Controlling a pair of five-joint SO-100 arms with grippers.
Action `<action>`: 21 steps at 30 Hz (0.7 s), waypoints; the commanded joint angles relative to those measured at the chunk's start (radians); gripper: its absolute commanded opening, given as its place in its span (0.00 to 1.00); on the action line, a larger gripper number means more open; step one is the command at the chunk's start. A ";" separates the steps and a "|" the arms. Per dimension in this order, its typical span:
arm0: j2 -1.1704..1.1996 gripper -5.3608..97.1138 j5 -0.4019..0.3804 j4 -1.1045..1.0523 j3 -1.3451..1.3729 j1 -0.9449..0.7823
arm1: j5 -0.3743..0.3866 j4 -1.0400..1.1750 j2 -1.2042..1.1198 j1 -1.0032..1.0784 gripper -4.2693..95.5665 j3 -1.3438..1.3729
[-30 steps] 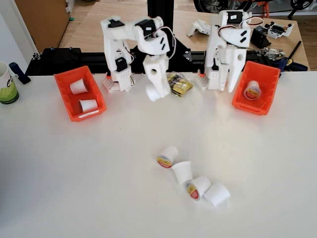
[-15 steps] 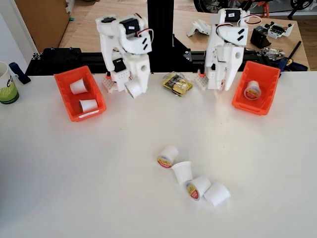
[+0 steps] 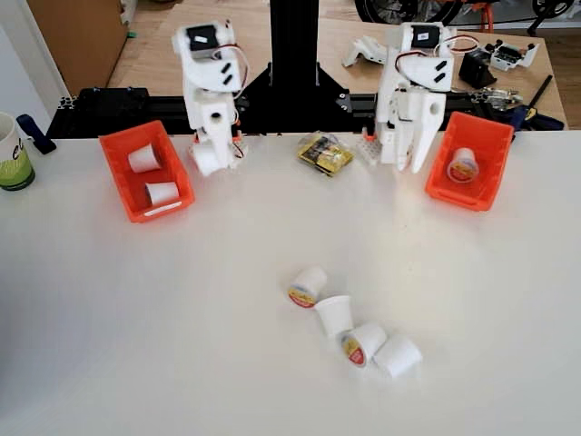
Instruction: Sort the coffee pods, blue into left, red into right
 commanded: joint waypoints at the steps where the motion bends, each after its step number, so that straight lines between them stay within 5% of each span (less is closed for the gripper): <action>1: 0.040 0.15 -0.028 0.006 -0.018 0.143 | 0.020 -0.023 0.014 0.025 0.17 -0.003; 13: 0.063 0.16 -0.143 0.005 -0.017 0.680 | -0.071 -0.161 -0.046 0.255 0.17 0.028; 19: 0.077 0.31 -0.066 0.005 -0.018 0.764 | -0.071 -0.245 -0.141 0.324 0.17 0.011; 21: 0.075 0.33 0.020 0.003 -0.021 0.755 | -0.072 -0.284 -0.183 0.337 0.17 0.000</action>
